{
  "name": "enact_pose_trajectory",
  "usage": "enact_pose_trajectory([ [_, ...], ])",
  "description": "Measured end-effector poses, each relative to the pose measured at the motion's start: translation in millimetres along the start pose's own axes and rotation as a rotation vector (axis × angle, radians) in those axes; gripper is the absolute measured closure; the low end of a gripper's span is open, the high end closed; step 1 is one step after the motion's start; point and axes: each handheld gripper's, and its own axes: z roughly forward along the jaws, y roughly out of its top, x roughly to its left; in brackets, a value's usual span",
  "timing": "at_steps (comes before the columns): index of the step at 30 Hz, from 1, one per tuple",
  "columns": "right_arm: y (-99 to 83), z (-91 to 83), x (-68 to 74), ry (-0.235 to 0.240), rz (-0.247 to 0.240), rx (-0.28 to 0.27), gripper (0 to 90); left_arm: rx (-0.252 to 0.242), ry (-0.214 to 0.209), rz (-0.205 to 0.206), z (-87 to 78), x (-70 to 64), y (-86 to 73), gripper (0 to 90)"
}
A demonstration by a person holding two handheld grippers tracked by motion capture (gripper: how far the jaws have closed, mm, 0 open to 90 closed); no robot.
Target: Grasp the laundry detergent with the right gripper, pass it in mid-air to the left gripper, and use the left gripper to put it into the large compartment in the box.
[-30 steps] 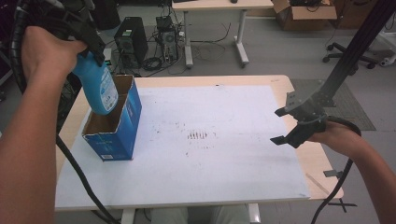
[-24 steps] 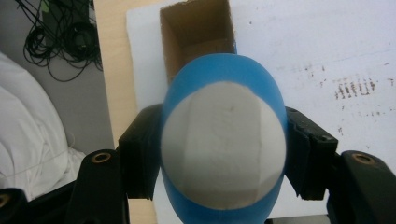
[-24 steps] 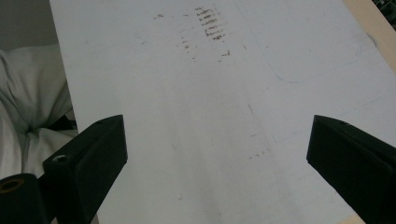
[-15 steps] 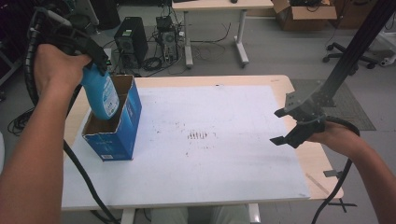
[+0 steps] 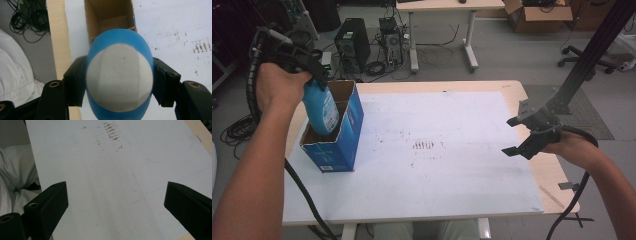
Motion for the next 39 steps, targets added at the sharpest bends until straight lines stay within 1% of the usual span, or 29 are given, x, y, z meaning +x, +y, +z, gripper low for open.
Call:
enact_pose_trajectory([
  [9,-1.4,2.3,0.3,0.0,0.003,0.012,5.0,0.003,-0.005,-0.023,22.1,5.1,-7.2,38.1],
  [14,-1.2,2.5,0.2,-0.001,0.003,0.012,5.0,0.012,0.0,-0.025,35.0,6.2,-10.9,38.1],
  [20,-1.0,3.9,1.1,0.0,0.004,0.021,5.0,0.005,-0.016,-0.035,50.1,7.4,-15.7,38.1],
  [28,-3.1,4.7,1.4,0.002,0.012,0.023,5.0,0.0,-0.016,-0.023,67.9,5.2,-19.6,38.1],
  [34,-5.2,4.2,1.7,0.0,0.016,0.025,5.0,0.0,-0.022,-0.019,83.2,1.8,-22.7,38.1],
  [39,-6.7,4.4,1.4,0.0,0.021,0.028,4.9,0.001,-0.023,-0.021,92.6,-0.1,-25.2,38.1],
])
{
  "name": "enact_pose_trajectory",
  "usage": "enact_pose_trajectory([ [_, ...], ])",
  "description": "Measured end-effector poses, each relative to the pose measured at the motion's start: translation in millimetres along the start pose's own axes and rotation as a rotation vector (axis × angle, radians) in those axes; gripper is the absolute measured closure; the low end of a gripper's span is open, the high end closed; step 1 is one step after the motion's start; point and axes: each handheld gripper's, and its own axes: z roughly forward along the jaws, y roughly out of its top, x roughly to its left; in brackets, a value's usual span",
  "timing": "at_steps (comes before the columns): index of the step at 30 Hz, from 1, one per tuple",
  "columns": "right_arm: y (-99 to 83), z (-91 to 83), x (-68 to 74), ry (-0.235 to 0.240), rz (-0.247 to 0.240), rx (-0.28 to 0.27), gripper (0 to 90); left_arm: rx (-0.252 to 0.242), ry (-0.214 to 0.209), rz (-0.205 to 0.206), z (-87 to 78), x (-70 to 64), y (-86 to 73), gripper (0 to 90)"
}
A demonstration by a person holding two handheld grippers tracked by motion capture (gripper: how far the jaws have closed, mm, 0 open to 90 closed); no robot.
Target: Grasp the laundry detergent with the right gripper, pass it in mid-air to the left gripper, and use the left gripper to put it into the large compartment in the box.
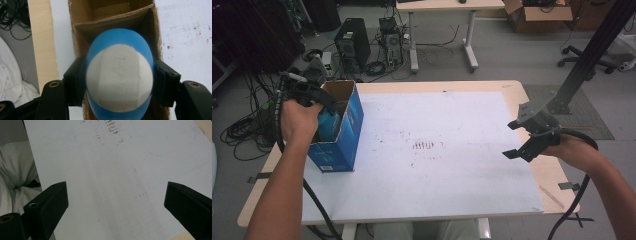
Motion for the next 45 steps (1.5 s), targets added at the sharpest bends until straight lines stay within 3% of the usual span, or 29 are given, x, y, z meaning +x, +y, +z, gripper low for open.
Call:
enact_pose_trajectory([
  [28,-1.4,4.8,0.2,0.003,0.004,0.012,5.1,0.041,-0.009,0.009,36.7,0.1,-11.5,38.1],
  [45,0.5,11.7,0.5,0.019,0.007,0.02,5.2,0.031,-0.04,-0.001,40.0,7.3,-12.3,37.7],
])
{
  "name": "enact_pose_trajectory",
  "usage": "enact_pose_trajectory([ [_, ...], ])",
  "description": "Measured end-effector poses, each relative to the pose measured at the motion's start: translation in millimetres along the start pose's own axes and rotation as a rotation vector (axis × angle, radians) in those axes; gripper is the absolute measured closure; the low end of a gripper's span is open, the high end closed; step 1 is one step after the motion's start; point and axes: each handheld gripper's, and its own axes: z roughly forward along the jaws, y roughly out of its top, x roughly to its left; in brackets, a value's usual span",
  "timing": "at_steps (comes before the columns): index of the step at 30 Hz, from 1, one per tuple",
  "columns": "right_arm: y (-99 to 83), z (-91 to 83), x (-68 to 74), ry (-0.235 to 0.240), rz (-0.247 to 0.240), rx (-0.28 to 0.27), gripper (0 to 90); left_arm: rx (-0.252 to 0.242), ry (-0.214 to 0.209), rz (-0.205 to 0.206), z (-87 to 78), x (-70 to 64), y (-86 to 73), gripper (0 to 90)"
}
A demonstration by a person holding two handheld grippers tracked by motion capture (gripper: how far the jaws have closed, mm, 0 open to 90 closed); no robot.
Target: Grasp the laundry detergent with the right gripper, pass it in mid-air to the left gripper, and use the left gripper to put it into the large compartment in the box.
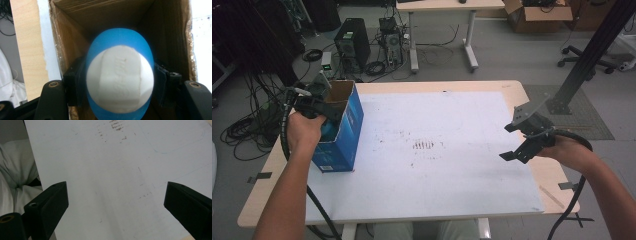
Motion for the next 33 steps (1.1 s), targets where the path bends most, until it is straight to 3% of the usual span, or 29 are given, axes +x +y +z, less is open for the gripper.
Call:
enact_pose_trajectory([
  [6,0.8,0.8,0.0,0.003,0.001,0.002,5.1,-0.005,-0.029,-0.003,-0.4,1.8,-0.9,32.3],
  [10,1.9,1.2,0.9,0.005,-0.003,0.002,5.2,-0.022,-0.027,-0.006,-4.1,1.3,-0.8,29.5],
  [22,1.3,-2.7,2.6,-0.002,-0.002,0.0,5.2,-0.067,-0.059,-0.013,-30.1,6.5,-1.5,22.6],
  [27,3.2,-5.7,4.1,-0.005,-0.003,-0.006,5.2,-0.077,-0.06,0.017,-46.9,4.2,1.0,17.0],
  [33,4.4,-9.7,6.1,-0.008,-0.008,-0.015,5.2,-0.085,-0.095,0.057,-64.0,-5.9,1.0,16.4],
])
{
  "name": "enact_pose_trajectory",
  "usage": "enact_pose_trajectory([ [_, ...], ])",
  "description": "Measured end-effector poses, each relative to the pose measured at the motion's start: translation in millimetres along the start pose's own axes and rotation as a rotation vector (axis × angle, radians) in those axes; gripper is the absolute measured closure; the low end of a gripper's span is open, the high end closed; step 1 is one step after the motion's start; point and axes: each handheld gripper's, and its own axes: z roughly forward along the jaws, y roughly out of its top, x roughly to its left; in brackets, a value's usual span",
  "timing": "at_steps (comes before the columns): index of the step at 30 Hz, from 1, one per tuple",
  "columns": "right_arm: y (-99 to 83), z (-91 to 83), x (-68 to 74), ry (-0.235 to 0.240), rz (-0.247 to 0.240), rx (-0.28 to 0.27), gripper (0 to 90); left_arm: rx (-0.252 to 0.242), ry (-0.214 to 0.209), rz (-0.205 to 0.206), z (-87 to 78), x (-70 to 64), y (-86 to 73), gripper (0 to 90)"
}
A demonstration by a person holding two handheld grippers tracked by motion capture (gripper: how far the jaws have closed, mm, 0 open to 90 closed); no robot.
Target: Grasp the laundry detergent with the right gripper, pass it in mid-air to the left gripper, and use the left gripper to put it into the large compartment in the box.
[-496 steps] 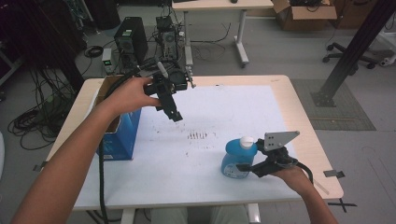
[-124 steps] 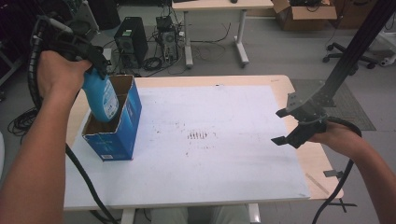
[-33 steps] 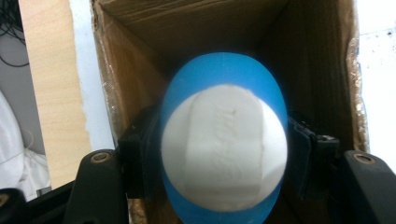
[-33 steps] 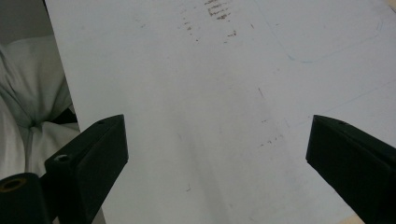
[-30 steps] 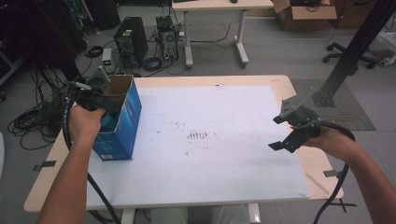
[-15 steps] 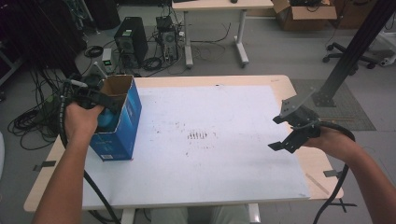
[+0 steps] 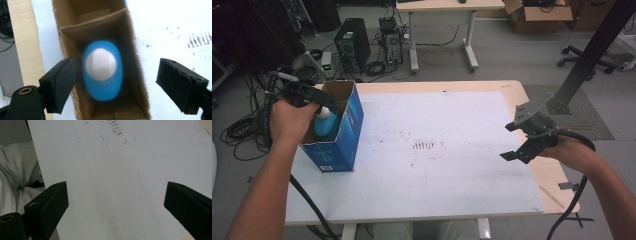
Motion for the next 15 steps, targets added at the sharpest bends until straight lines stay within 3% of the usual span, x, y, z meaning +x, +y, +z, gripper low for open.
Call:
enact_pose_trajectory([
  [15,-0.3,-8.6,6.3,-0.01,-0.003,-0.007,5.2,-0.035,-0.026,0.094,-36.1,-30.2,5.2,11.2],
])
